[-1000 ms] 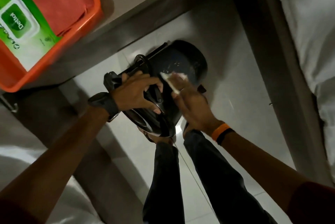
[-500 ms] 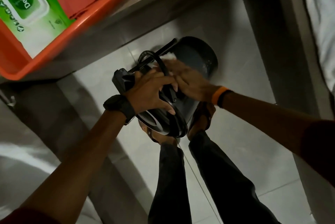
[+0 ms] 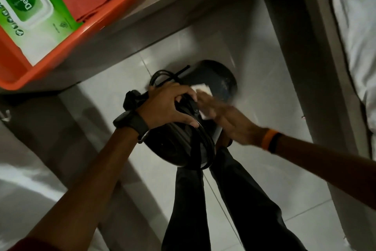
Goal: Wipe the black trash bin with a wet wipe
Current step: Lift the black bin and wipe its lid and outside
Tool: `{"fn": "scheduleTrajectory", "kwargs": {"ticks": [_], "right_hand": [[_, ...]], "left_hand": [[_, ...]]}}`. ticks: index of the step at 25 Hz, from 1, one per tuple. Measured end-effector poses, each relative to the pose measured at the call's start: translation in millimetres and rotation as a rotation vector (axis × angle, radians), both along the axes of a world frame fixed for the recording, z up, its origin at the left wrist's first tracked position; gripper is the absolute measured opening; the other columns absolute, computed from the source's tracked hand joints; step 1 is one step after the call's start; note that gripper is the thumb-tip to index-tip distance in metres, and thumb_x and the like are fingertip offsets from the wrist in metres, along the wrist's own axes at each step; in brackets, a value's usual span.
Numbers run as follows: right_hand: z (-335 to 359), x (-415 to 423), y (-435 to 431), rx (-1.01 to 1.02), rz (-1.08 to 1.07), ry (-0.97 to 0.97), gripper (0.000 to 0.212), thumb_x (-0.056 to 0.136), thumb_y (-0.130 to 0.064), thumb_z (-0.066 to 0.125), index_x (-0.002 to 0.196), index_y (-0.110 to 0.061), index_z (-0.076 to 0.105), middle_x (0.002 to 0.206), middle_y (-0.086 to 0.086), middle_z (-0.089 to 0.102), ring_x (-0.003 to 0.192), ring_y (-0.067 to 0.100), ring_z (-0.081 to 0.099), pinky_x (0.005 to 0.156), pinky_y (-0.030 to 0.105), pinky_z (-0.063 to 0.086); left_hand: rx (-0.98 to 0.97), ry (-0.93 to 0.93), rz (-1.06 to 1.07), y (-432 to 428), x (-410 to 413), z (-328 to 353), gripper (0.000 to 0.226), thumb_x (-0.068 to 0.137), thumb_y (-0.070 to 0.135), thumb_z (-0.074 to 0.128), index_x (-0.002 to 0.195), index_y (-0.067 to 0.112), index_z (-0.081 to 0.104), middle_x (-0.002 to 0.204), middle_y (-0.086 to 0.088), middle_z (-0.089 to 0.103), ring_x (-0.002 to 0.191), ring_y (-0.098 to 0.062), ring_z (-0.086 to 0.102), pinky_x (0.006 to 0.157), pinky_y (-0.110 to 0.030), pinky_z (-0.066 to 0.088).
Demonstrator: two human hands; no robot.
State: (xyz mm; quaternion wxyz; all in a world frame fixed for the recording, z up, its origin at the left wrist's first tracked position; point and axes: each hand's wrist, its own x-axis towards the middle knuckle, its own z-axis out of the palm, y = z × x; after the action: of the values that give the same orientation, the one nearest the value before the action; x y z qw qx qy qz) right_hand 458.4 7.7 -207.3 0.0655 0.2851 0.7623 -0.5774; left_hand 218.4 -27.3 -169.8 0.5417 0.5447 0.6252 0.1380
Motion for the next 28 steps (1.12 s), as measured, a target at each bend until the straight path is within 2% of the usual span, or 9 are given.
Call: {"fn": "scheduleTrajectory", "kwargs": {"ticks": [2,7,12,14,16,19,23,26,28], "right_hand": [[-13.0,14.8,-11.8,0.064,-0.010,0.017,0.053,0.108,-0.027,0.028,0.159,-0.023,0.016,0.167,-0.008,0.012,0.155,0.011,0.010,0.127,0.026,0.012],[-63.4,0.8,49.4,-0.132,-0.613,-0.379,0.049,0.111,-0.026,0.024,0.159,-0.020,0.015,0.168,-0.004,0.007,0.156,0.012,0.005,0.128,0.042,0.008],[-11.0,-28.1,-31.0,0.099,-0.099,0.154,0.052,0.108,-0.026,0.023,0.158,-0.016,0.020,0.167,-0.002,0.016,0.156,0.015,0.011,0.128,0.040,0.006],[-18.3,-28.7,-11.0,0.127,-0.070,0.155,0.052,0.107,-0.024,0.025,0.157,-0.011,0.024,0.166,0.003,0.021,0.155,0.018,0.014,0.128,0.039,0.008],[-34.5,-30.9,34.9,0.032,-0.296,-0.080,0.048,0.108,-0.018,0.027,0.155,-0.007,0.028,0.164,0.008,0.024,0.154,0.021,0.018,0.128,0.035,0.009],[-45.2,-28.4,74.1,-0.008,-0.392,-0.387,0.047,0.111,-0.025,0.025,0.157,-0.018,0.026,0.166,0.001,0.021,0.155,0.016,0.015,0.127,0.032,0.008],[7.2,-30.1,-6.8,-0.025,-0.187,0.082,0.051,0.108,-0.032,0.027,0.157,-0.022,0.025,0.165,-0.008,0.023,0.154,0.008,0.015,0.127,0.030,0.011],[1.3,-17.5,-9.5,-0.059,-0.275,0.065,0.049,0.108,-0.036,0.027,0.157,-0.031,0.022,0.162,-0.022,0.020,0.149,-0.008,0.017,0.124,0.014,0.014],[-29.0,-14.7,24.7,-0.125,-0.548,-0.169,0.051,0.108,-0.040,0.027,0.157,-0.030,0.022,0.164,-0.014,0.021,0.148,-0.004,0.020,0.124,0.022,0.016]], "left_hand": [[-0.037,-0.034,0.073,-3.3,-8.0,-3.2,0.056,0.054,0.035,0.096,0.101,0.028,0.067,0.079,0.013,0.053,0.073,0.000,0.050,0.077,-0.027,0.045],[-0.051,0.015,0.147,-4.1,-29.9,-13.3,0.065,0.045,0.064,0.080,0.100,0.033,0.064,0.080,0.011,0.053,0.073,-0.001,0.050,0.073,-0.022,0.044],[-0.084,-0.037,0.227,-1.5,-38.8,-11.5,0.068,0.049,0.054,0.085,0.103,0.019,0.063,0.108,-0.015,0.065,0.099,-0.038,0.061,0.095,-0.055,0.052],[-0.100,-0.049,0.247,-6.6,-38.4,-11.7,0.069,0.048,0.053,0.085,0.103,0.018,0.063,0.112,-0.013,0.065,0.103,-0.040,0.061,0.098,-0.057,0.050],[-0.109,-0.051,0.256,-12.1,-36.8,-12.2,0.068,0.048,0.055,0.085,0.102,0.020,0.063,0.111,-0.014,0.064,0.102,-0.041,0.060,0.097,-0.058,0.051],[-0.091,-0.043,0.267,-12.2,-31.7,-13.5,0.065,0.047,0.057,0.084,0.100,0.027,0.063,0.104,-0.012,0.066,0.092,-0.035,0.061,0.088,-0.049,0.055],[-0.026,-0.060,0.357,-6.7,-31.9,-21.3,0.061,0.049,0.057,0.083,0.099,0.028,0.064,0.086,-0.017,0.060,0.073,-0.017,0.048,0.072,-0.027,0.043],[0.024,0.099,0.422,-18.1,-28.9,-26.6,0.068,0.056,0.064,0.076,0.113,0.031,0.061,0.093,-0.003,0.058,0.087,-0.019,0.050,0.085,-0.032,0.043],[0.193,0.331,0.463,-23.9,-12.3,-25.2,0.064,0.074,0.063,0.068,0.130,0.036,0.053,0.121,-0.005,0.054,0.113,-0.024,0.048,0.108,-0.022,0.032]]}}
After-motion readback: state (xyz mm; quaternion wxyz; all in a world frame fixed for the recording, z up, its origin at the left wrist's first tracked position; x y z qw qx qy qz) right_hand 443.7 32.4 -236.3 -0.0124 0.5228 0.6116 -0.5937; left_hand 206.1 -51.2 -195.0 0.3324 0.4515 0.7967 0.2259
